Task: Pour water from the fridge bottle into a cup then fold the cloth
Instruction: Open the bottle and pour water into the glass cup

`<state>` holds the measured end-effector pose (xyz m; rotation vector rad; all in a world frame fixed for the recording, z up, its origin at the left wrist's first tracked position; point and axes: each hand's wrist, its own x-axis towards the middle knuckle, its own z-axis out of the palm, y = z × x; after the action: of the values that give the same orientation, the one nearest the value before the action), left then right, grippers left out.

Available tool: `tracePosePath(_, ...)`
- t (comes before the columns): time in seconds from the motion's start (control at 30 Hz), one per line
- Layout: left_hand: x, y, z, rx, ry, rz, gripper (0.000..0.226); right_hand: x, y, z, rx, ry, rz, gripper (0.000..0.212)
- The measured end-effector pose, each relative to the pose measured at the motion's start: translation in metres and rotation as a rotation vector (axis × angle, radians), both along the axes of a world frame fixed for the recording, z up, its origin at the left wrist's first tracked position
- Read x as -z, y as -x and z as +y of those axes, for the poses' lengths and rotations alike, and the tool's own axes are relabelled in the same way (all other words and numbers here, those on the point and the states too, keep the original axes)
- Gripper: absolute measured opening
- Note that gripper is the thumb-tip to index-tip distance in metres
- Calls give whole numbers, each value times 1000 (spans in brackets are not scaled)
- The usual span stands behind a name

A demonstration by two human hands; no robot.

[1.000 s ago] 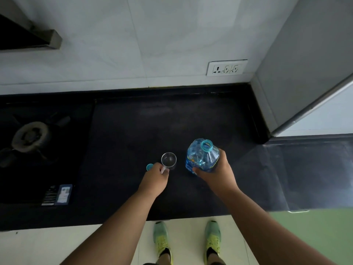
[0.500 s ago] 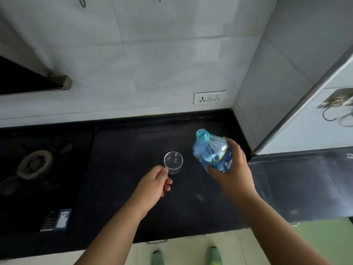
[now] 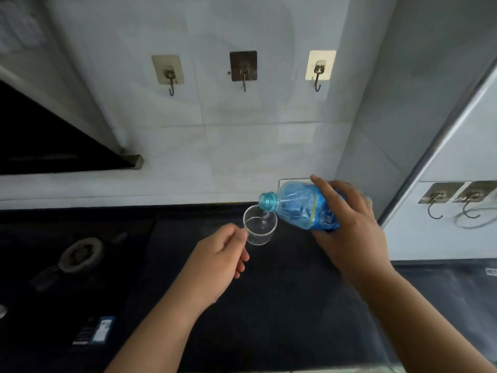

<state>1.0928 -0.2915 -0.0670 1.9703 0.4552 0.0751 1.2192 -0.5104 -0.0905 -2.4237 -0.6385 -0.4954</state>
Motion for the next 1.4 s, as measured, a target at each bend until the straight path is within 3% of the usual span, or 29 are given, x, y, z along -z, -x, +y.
tracePosePath(0.63,-26,26,-9,-118,16,-70,41,-36,5,-2,-36,109,-349,93)
tracePosePath(1.4,-17,25,-6,-104,-16,-13,42,-44,7,0,-62,225,-416,80)
